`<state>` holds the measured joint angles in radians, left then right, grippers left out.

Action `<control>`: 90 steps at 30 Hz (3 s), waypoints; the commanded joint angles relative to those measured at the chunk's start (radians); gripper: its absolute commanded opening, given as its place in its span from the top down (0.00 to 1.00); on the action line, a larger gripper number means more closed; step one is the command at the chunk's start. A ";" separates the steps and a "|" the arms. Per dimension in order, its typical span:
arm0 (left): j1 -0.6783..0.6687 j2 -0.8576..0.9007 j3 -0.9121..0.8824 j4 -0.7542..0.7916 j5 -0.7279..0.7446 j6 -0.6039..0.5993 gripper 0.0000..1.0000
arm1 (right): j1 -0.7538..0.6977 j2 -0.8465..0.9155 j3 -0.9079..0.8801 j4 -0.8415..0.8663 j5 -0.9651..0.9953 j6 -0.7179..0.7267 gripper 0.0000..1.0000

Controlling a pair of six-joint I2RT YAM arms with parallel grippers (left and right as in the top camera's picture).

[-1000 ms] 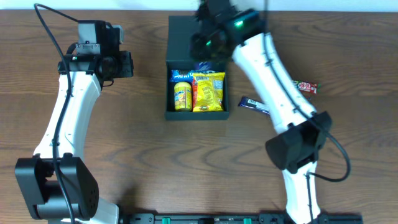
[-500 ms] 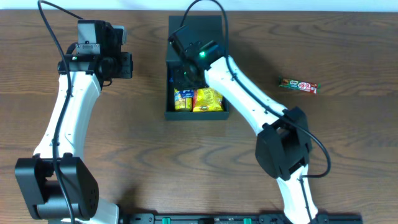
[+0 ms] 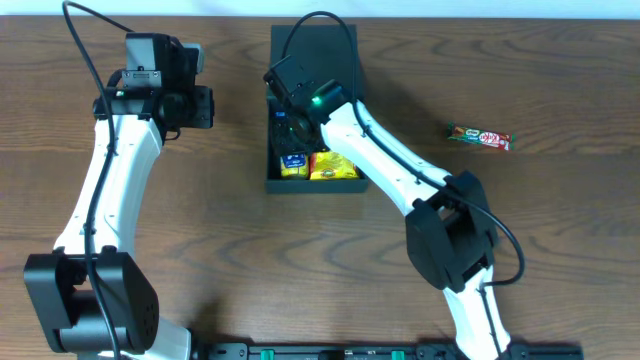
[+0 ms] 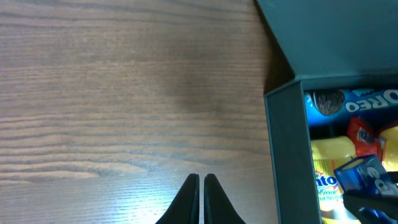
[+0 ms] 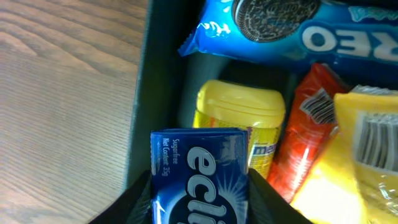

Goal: Pack container
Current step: 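Carry the mint tin into the box and release it, right gripper, then move the right gripper to the dark blue snack bar and grasp it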

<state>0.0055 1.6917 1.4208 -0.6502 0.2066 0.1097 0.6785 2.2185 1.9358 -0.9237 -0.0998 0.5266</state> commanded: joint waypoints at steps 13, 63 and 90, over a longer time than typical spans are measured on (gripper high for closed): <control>0.002 0.003 0.001 -0.008 0.005 0.014 0.94 | -0.002 0.003 -0.004 -0.004 -0.017 -0.033 0.17; 0.001 0.003 0.001 0.009 0.053 -0.031 0.94 | -0.498 -0.202 -0.463 -0.072 0.062 -0.996 0.25; 0.001 0.003 0.001 0.026 0.053 -0.031 0.94 | -0.470 -0.201 -0.547 0.063 0.072 -0.987 0.40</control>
<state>0.0055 1.6917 1.4208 -0.6247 0.2562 0.0822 0.2035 2.0445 1.3991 -0.8665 -0.0269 -0.4610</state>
